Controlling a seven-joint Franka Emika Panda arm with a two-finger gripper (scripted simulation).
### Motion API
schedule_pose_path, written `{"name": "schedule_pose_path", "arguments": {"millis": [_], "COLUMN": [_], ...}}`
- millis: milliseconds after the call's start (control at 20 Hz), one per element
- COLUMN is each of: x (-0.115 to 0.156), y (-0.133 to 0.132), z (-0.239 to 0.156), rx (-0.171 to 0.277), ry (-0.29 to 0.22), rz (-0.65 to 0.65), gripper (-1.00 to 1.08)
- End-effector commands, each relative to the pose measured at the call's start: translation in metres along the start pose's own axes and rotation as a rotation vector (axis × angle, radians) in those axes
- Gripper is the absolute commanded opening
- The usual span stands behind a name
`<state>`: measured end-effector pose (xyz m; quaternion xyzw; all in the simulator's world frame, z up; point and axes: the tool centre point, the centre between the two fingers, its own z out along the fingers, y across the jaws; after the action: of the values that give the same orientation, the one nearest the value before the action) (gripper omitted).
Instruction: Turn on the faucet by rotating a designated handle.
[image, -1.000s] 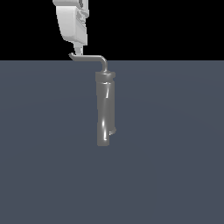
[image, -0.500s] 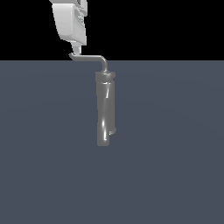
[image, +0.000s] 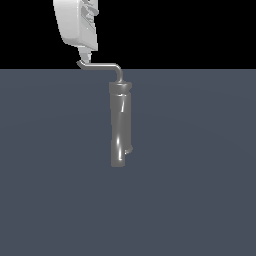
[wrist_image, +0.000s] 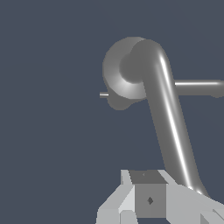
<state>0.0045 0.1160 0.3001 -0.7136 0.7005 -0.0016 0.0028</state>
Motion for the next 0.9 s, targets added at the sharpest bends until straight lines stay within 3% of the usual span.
{"name": "schedule_pose_path", "arguments": {"millis": [0,450,850], "x": [-0.002,-0.003,0.013], "y": [0.010,0.033,0.047], "z": [0.000,0.000,0.000], "rx": [-0.007,-0.006,-0.002], "ry": [0.002,0.002,0.002], "rz": [-0.003,-0.002,-0.001], "gripper": [-1.00,-1.00,-1.00]}}
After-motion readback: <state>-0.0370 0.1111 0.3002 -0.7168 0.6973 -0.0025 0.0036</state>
